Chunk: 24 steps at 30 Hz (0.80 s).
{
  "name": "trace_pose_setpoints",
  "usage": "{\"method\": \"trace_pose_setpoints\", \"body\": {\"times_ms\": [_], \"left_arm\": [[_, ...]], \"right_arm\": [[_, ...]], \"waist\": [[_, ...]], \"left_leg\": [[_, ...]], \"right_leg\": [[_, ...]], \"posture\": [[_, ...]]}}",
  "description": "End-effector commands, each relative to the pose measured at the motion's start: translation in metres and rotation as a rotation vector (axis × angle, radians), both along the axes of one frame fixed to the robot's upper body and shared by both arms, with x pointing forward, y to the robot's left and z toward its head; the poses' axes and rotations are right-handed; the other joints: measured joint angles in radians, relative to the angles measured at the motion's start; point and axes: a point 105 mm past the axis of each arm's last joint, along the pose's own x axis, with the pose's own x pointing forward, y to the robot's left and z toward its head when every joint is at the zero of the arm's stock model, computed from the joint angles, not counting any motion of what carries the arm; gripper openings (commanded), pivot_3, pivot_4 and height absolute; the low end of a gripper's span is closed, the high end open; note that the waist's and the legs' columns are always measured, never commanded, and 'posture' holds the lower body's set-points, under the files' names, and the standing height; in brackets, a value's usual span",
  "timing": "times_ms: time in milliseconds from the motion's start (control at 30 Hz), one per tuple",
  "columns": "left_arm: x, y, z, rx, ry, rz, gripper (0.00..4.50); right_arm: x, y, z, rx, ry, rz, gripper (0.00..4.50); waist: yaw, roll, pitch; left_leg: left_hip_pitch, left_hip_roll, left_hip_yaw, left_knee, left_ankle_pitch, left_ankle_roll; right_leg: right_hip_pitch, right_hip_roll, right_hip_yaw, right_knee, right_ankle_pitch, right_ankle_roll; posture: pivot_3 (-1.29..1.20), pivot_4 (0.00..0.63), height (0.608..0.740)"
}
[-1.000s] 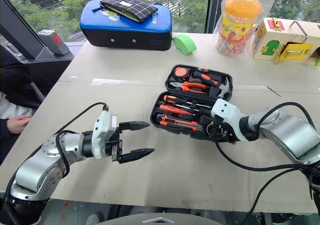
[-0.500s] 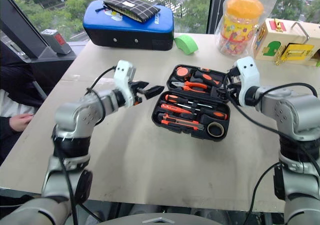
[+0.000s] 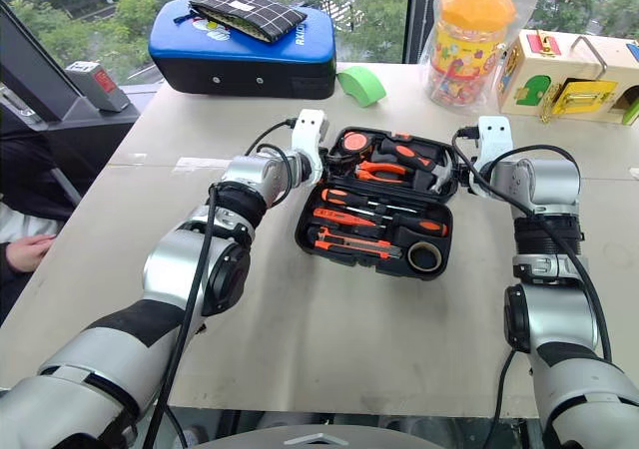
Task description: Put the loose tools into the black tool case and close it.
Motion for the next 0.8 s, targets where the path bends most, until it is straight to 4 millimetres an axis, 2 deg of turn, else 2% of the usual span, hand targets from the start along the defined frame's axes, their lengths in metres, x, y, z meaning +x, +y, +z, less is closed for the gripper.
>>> {"method": "trace_pose_setpoints", "body": {"times_ms": [33,67,167,200,433,633,800], "left_arm": [[0.0,0.006,-0.002,-0.024,0.028,0.012,1.95],[0.0,0.006,0.001,-0.054,0.033,0.019,1.49],[-0.001,0.01,0.006,-0.133,0.061,0.017,0.18],[-0.001,0.012,0.007,-0.14,0.068,0.015,0.04],[-0.021,0.016,0.008,-0.209,0.185,-0.069,0.04],[-0.069,0.024,-0.005,-0.221,0.258,-0.052,0.04],[-0.105,0.037,-0.002,-0.215,0.25,0.018,0.04]], "right_arm": [[-0.01,-0.005,-0.014,0.049,0.06,-0.016,0.43],[-0.012,-0.003,-0.015,0.07,0.063,-0.006,0.0],[-0.014,0.001,-0.013,0.106,0.059,0.005,0.0],[-0.015,0.002,-0.012,0.114,0.057,0.007,0.0],[-0.036,0.005,-0.001,0.108,0.042,0.071,0.0],[-0.059,0.005,-0.003,0.081,0.058,0.114,0.0],[-0.057,0.016,-0.002,0.09,0.044,0.15,0.0]], "waist": [[0.003,0.0,-0.001],[0.004,0.0,-0.001],[0.005,0.0,-0.001],[0.004,0.0,-0.001],[-0.002,0.001,-0.001],[-0.015,0.002,-0.003],[-0.018,0.002,-0.003]], "left_leg": [[0.0,0.0,0.0,0.0,0.0,0.0],[0.0,0.0,-0.001,0.001,0.0,0.0],[0.0,0.0,-0.004,0.001,0.0,0.0],[-0.001,0.0,-0.005,0.0,0.0,0.0],[0.0,-0.001,-0.01,-0.007,0.0,0.0],[0.0,-0.001,-0.014,-0.009,0.0,0.0],[0.0,-0.001,-0.011,-0.005,0.0,-0.001]], "right_leg": [[0.0,0.0,0.0,0.0,0.0,0.0],[0.0,0.0,0.0,0.0,0.0,0.0],[0.0,0.0,-0.003,0.002,0.0,0.0],[0.0,0.0,-0.003,0.003,0.0,0.0],[-0.001,-0.001,-0.007,0.003,0.0,0.0],[-0.002,-0.004,-0.005,0.003,0.0,0.0],[0.001,-0.004,-0.003,0.002,0.0,0.0]], "posture": [[0.0,0.15,0.74],[0.0,0.15,0.74],[0.0,0.15,0.74],[0.0,0.15,0.74],[0.0,0.15,0.74],[0.0,0.15,0.74],[0.0,0.15,0.74]]}}
